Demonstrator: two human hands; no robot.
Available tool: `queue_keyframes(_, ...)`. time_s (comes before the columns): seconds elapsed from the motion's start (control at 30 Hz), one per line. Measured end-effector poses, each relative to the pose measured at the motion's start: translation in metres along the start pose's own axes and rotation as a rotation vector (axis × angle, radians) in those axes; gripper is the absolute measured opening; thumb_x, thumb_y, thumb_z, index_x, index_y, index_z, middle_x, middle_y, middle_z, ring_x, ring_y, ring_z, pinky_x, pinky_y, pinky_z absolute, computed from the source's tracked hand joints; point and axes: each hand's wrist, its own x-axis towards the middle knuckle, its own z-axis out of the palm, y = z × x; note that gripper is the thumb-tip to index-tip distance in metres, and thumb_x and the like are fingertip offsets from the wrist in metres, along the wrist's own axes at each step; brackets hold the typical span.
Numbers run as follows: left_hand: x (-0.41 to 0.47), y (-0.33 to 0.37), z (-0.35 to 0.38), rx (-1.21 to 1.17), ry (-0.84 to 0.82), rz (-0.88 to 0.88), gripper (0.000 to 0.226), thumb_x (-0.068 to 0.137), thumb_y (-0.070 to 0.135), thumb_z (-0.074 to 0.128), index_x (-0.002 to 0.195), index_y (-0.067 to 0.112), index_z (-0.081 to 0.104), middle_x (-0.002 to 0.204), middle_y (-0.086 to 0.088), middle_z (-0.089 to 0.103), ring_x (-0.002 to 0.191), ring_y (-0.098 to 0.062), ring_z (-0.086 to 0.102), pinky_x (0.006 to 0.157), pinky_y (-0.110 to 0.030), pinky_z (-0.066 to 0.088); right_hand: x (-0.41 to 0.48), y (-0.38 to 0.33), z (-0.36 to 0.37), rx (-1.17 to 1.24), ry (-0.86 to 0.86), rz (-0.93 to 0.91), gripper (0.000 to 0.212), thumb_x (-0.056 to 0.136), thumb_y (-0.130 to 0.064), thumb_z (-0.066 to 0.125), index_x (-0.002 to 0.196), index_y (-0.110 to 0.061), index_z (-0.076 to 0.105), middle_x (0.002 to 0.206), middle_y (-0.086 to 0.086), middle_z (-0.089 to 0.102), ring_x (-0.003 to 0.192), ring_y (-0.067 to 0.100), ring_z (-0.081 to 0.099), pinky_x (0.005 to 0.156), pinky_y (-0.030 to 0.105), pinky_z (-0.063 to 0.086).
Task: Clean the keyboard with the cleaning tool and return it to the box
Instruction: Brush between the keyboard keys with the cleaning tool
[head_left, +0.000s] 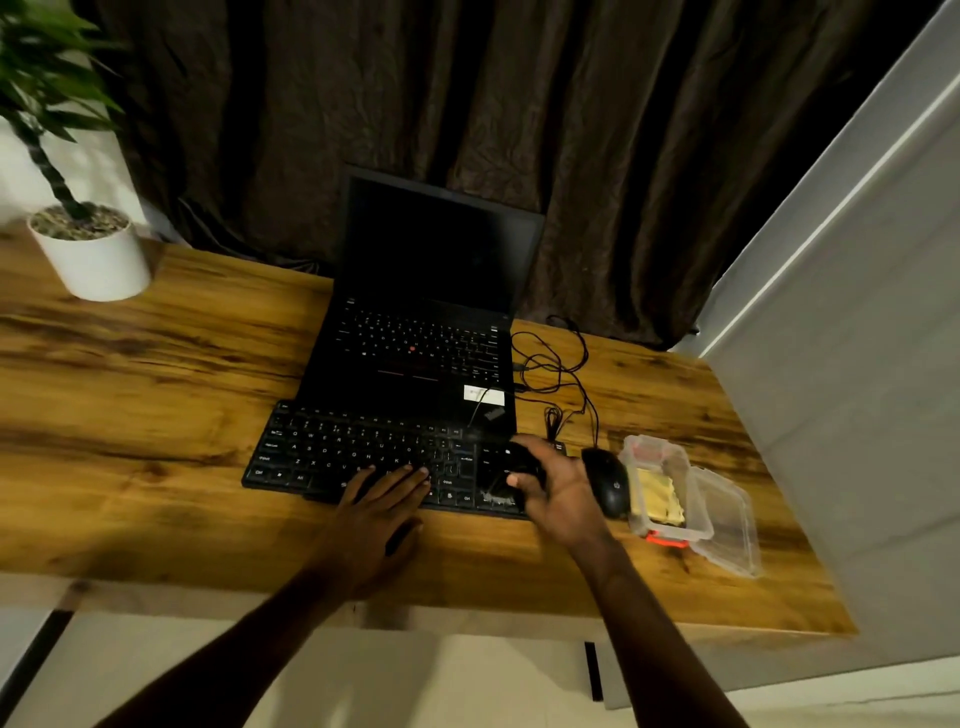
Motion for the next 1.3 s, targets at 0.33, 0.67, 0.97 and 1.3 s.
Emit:
queue_keyframes(0.33,-0.001,-0.002,0.0,-0.04,-0.041,-0.014,0.053,0.102,0.05,0.034,0.148,0.025,0.043,0.157,0.008,0.036,0.146,-0.011,0.031,0.119,-0.046,0.015,0.01,0.015,-0.031,-0.07,0.163,0.083,0.056,0.089,-0.012,0.065,0.127,-0.05,0.047,0.12,0.008,0.064,0.104,0.025,0.063,0.08,0.047,0.061)
queue_keyframes(0.67,0.003,0.001,-0.004,-0.06,-0.023,-0.017,0.052,0.099,0.046,0.044,0.146,0.023,0.046,0.156,0.007,0.039,0.145,-0.012,0.031,0.119,-0.045,0.012,0.031,-0.036,0.008,-0.018,-0.008,-0.06,0.047,0.093,-0.009,0.062,0.128,-0.038,0.052,0.105,0.0,0.066,0.085,0.01,0.066,0.062,0.024,0.061)
queue_keyframes(0.97,0.001,-0.001,-0.001,-0.028,-0.06,-0.026,0.053,0.1,0.049,0.041,0.146,0.023,0.044,0.156,0.006,0.039,0.145,-0.011,0.029,0.119,-0.046,0.012,0.027,-0.016,-0.014,-0.098,0.069,0.041,0.054,0.09,-0.012,0.064,0.124,-0.052,0.049,0.114,-0.002,0.059,0.098,0.017,0.062,0.073,0.041,0.063)
queue_keyframes(1.3,-0.011,-0.018,-0.011,-0.043,0.15,-0.071,0.047,0.097,0.043,0.041,0.129,0.018,0.065,0.136,0.001,0.062,0.129,-0.018,0.054,0.114,-0.054,0.024,0.035,-0.074,0.04,-0.013,-0.03,-0.037,0.048,0.093,-0.013,0.064,0.128,-0.042,0.051,0.105,0.001,0.064,0.085,0.007,0.065,0.064,0.028,0.062)
